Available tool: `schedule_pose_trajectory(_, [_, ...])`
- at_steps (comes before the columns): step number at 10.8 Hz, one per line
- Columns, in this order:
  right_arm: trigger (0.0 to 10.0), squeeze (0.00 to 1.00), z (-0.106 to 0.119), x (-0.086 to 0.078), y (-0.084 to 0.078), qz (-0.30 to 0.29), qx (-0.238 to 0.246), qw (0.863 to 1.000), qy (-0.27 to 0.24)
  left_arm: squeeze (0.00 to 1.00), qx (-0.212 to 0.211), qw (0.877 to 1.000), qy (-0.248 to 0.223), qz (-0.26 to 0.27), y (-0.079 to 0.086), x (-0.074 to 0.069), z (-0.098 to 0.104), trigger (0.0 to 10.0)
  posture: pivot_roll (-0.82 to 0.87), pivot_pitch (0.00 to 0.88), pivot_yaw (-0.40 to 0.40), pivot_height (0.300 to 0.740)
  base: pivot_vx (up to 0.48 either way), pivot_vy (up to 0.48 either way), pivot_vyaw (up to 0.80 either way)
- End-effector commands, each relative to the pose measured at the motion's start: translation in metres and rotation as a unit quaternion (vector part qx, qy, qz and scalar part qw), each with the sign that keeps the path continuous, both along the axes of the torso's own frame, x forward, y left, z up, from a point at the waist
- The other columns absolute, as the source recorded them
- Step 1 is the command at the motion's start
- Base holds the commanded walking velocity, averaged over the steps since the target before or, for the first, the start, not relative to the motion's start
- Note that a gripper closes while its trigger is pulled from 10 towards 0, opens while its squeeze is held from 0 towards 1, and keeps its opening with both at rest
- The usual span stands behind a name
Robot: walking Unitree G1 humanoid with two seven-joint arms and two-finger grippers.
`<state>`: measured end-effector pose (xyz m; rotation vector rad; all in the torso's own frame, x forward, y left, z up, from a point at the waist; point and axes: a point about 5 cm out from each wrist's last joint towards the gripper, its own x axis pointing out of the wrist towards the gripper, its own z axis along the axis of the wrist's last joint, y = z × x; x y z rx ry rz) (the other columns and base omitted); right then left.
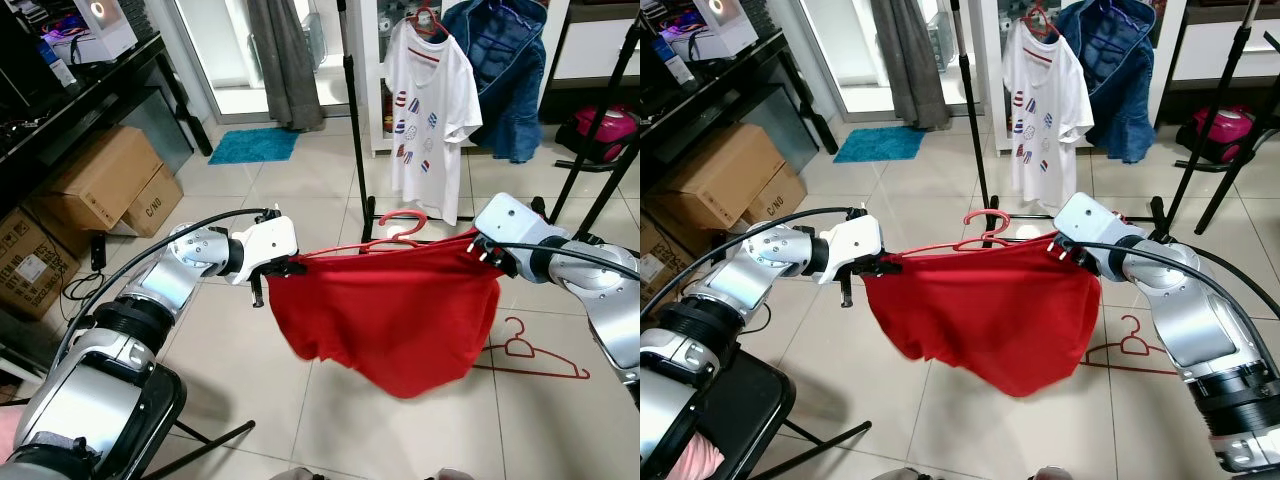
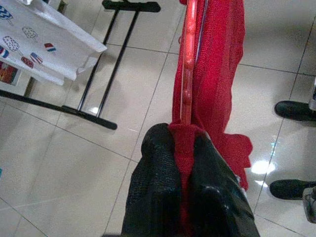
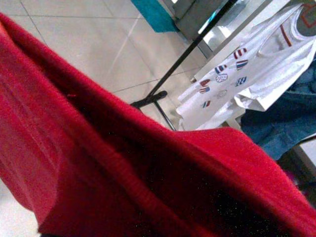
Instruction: Hang hanger
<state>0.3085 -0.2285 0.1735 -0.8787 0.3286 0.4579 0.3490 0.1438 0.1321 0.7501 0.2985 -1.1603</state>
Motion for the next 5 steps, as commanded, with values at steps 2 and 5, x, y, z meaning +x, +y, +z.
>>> schedule_pose_trajectory(2, [10.0, 1.0, 0.02, 0.004, -0.006, 0.0, -0.032, 0.999, -0.039, 0.0, 0.026, 0.999, 0.0, 0.034, 0.021, 0.003, 0.002, 0.0, -0.17, 0.0, 0.209, 0.74, 0.0, 0.0, 0.0])
schedule_pose_trajectory(5, [10.0, 1.0, 0.038, 0.012, -0.013, -0.019, -0.05, 0.994, -0.098, 0.0, 0.028, 0.999, 0.004, 0.034, 0.022, 0.003, 0.001, 0.0, -0.17, 0.0, 0.207, 0.74, 0.0, 0.0, 0.0])
